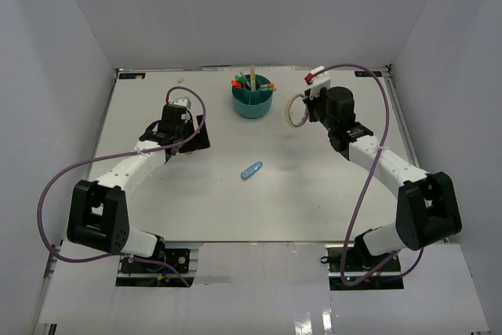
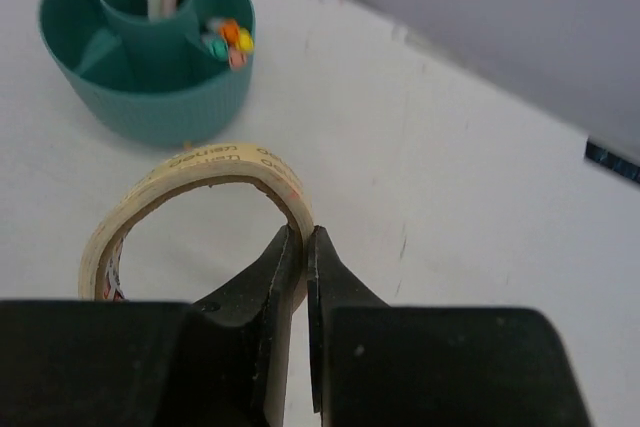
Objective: Sort the stationery into containers
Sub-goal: Pick up the stationery from the center of the board, then place the stationery in the storage box.
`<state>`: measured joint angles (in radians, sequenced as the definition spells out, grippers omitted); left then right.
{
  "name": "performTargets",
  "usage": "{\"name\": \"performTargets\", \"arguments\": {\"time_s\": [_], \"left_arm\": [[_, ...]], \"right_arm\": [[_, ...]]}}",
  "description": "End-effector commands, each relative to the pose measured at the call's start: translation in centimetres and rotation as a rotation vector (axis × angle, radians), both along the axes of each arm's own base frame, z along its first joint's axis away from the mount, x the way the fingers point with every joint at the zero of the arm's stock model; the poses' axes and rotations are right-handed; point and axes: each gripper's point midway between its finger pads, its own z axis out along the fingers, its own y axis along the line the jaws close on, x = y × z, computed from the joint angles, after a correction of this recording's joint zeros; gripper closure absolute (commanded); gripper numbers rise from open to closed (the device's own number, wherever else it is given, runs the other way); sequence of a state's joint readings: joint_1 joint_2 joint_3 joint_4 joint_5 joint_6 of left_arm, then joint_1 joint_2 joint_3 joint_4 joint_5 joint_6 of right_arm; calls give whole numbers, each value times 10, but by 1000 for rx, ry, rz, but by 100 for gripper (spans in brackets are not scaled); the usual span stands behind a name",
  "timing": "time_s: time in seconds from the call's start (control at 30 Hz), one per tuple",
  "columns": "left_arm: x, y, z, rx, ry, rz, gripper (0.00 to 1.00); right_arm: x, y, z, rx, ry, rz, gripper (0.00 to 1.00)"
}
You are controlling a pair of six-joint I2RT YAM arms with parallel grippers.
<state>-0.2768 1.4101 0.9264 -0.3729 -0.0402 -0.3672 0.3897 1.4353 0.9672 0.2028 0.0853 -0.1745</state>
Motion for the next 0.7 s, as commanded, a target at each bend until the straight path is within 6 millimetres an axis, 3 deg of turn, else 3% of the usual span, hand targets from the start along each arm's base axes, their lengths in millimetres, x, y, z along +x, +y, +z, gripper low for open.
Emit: {"name": "performTargets", "arguments": {"time_s": [0.0, 0.13, 0.2, 0.23, 0.3, 0.33, 0.37, 0.4, 0.53, 0.67], "left_arm": [[9, 5, 14, 2, -49, 25, 2], [9, 6, 11, 5, -44, 30, 2], [10, 6, 9, 8, -38, 29, 2], [10, 6, 9, 6, -39, 30, 2], [10, 5, 9, 2, -43, 27, 2], [10, 4, 8, -2, -42, 24, 2], [10, 4, 8, -1, -42, 23, 2], [10, 3, 6, -3, -38, 22, 2], [11, 4, 3, 4, -32, 23, 2], [11, 6, 1, 12, -26, 29, 2]], "right_arm": [[19, 25, 82, 9, -400, 78, 92], [31, 48, 116, -6, -567, 85, 92], [38, 60, 117, -42, -621, 68, 92], [38, 63, 133, -33, -699, 51, 92], [44, 69, 128, -85, -750, 5, 92], [43, 69, 141, -68, -818, -22, 92], [44, 72, 140, -80, -843, -31, 92], [51, 74, 126, -127, -843, -66, 92], [55, 77, 132, -139, -979, -159, 92], [64, 83, 125, -140, -1027, -187, 92]]}}
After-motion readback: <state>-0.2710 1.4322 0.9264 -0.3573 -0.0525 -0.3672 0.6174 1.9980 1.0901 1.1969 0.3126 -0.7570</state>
